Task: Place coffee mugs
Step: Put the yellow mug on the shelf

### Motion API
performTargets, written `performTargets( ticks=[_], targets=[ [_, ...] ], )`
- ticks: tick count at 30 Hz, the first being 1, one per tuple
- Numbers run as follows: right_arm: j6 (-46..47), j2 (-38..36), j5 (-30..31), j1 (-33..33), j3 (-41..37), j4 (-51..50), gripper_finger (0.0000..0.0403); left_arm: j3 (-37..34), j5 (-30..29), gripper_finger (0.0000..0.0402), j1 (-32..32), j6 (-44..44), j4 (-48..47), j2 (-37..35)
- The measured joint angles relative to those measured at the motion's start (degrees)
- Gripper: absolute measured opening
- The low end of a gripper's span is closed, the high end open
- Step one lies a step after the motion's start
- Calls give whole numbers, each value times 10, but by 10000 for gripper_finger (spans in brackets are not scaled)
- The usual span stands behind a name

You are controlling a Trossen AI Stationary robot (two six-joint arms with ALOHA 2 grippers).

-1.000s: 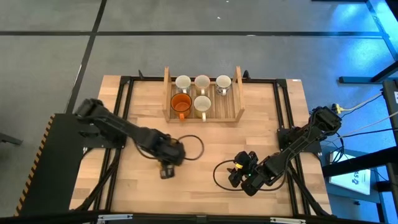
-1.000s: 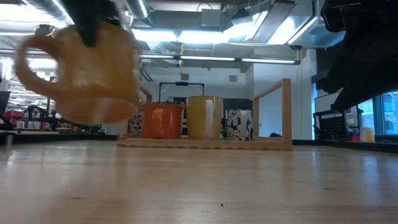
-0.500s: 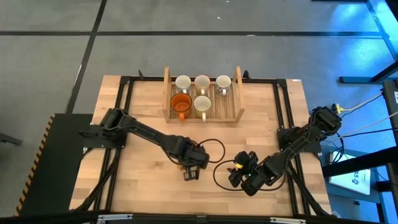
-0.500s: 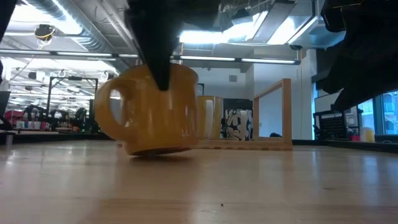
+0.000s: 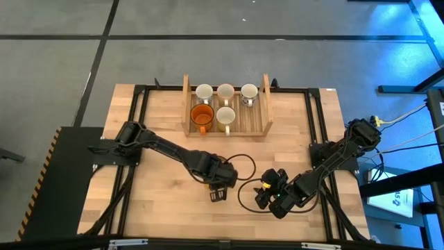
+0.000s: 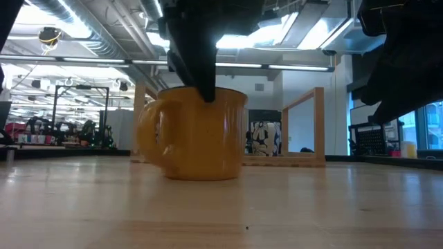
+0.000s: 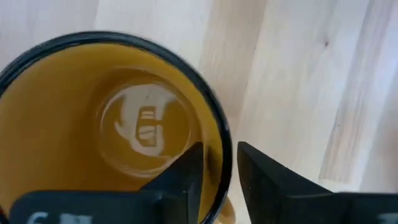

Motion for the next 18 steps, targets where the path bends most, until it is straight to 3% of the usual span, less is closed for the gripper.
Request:
performTargets(
  ticks=[8,13,18],
  targets=[
    [0,0,0,0,0,5,229,-1,56,123,15,31,-1,-9],
    [-7,0,-1,0,0,42,229,11,54,127,15,102,-27,-56],
    [-70,0,2,-19,0,150,229,6,26,127,9,178,-74,-130]
  ],
)
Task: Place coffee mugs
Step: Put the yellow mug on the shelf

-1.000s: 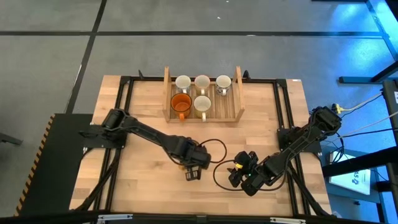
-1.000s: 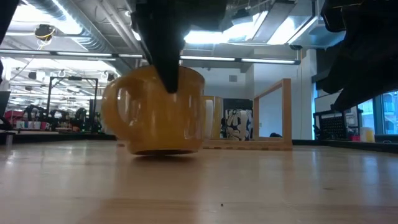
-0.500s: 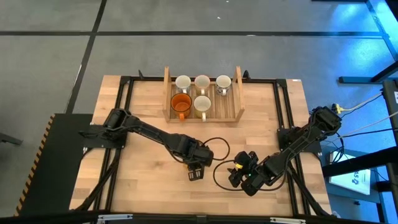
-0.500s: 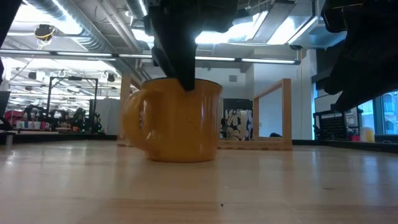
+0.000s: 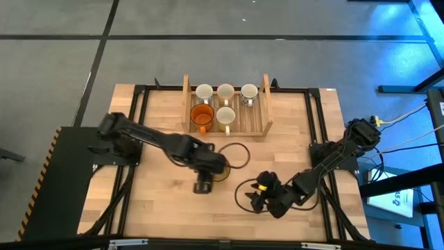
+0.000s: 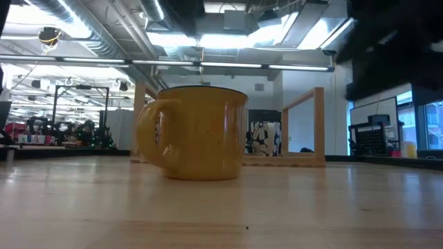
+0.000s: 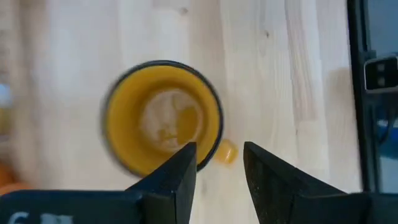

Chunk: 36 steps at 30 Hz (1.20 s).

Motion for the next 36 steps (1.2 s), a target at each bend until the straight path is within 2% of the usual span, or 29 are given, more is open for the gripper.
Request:
performTargets(
  ticks=[4,11,14,18,25,32,36],
  targets=[
    [-67,15,-5,-34,0,109,229,-70,-55,127,-10,40,10,-81],
    [-102,66,-57,-96,0,215,229,-301,-70,127,-8,30,135,-222],
    [-101,86,-59,-115,0,214,229,-385,-70,127,-5,20,212,-248],
    [-99,98,-69,-134,0,215,229,-460,-71,128,0,19,307,-246],
    [-122,100,-61,-135,0,208,229,-514,-118,128,7,19,451,-215],
    [-123,100,-36,-135,0,189,229,-515,-72,128,4,64,532,-169],
    [-127,96,-52,-139,0,162,229,-514,-48,128,-7,60,552,-157]
  ],
)
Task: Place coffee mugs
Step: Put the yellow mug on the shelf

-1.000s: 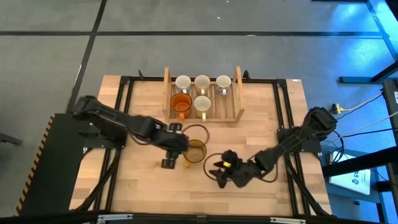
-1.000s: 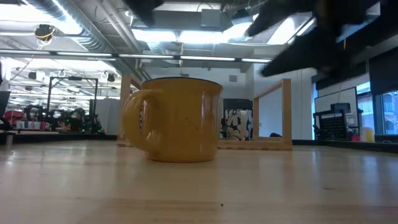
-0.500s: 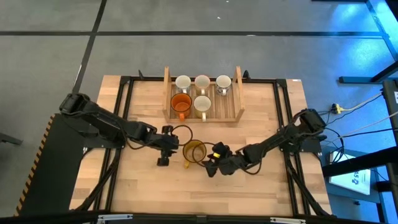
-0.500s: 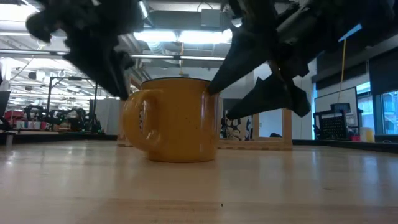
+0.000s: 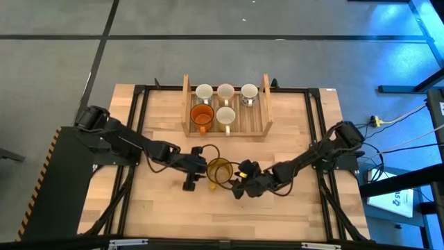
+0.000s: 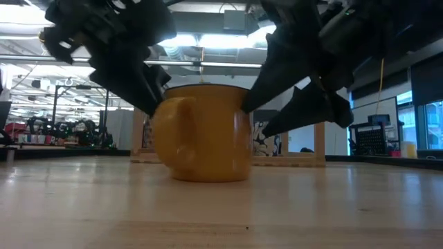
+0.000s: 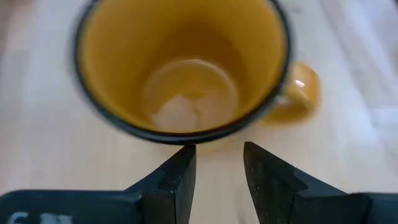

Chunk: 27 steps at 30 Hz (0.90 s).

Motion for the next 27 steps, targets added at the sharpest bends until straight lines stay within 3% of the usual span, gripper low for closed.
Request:
performTargets(
  ticks=[5,10,16,22,27],
  targets=[
    [-1,-19,-9,-9,0,-98,229,2,17,128,-17,0,34,5],
    [2,-56,32,-12,0,-181,229,2,12,128,-24,-2,72,4],
    [-11,-114,26,12,0,-247,229,2,8,128,-26,-91,58,-8],
    [-46,-125,25,95,0,-133,229,2,8,128,-43,-167,46,-44],
    [-65,-99,38,142,0,-50,229,3,17,128,-63,-246,-32,-87]
  ],
)
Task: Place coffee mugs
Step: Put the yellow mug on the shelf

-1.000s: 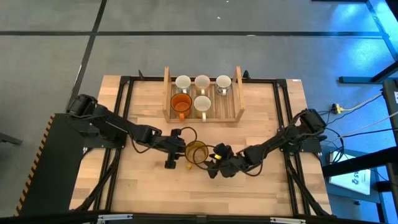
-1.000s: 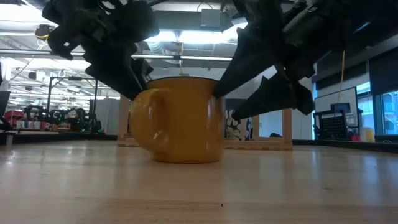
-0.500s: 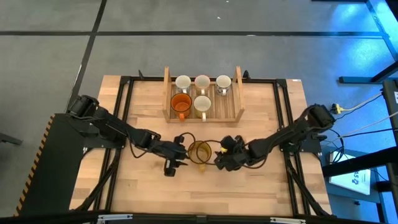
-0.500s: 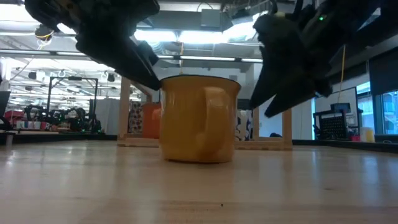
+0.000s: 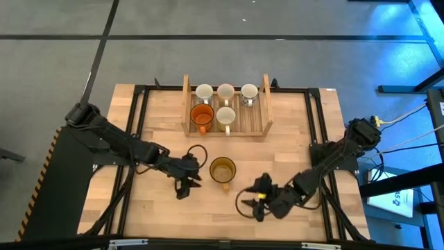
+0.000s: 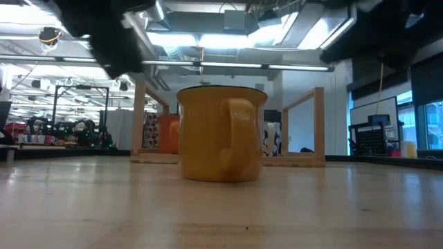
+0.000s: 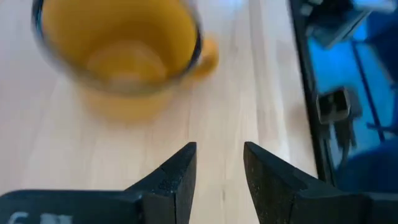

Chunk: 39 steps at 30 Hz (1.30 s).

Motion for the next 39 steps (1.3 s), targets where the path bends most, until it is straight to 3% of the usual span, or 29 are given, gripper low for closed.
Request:
performTargets(
  ticks=[4,9,13,18,27,34,39],
  targets=[
    [-29,40,7,19,33,39,229,0,10,128,-18,-23,-90,-40],
    [-34,120,62,16,146,-60,229,0,4,128,-23,-20,-187,-73],
    [30,185,136,-2,233,-176,229,0,8,128,-23,-2,-212,-78],
    [78,266,172,-23,305,-203,229,0,44,128,-23,47,-211,-78],
    [218,305,223,-44,323,-282,229,0,54,128,-23,103,-219,-78],
    [224,306,217,-43,326,-292,229,0,55,128,-23,143,-222,-78],
    [224,310,209,-47,362,-370,229,0,54,128,-23,148,-223,-78]
  ],
)
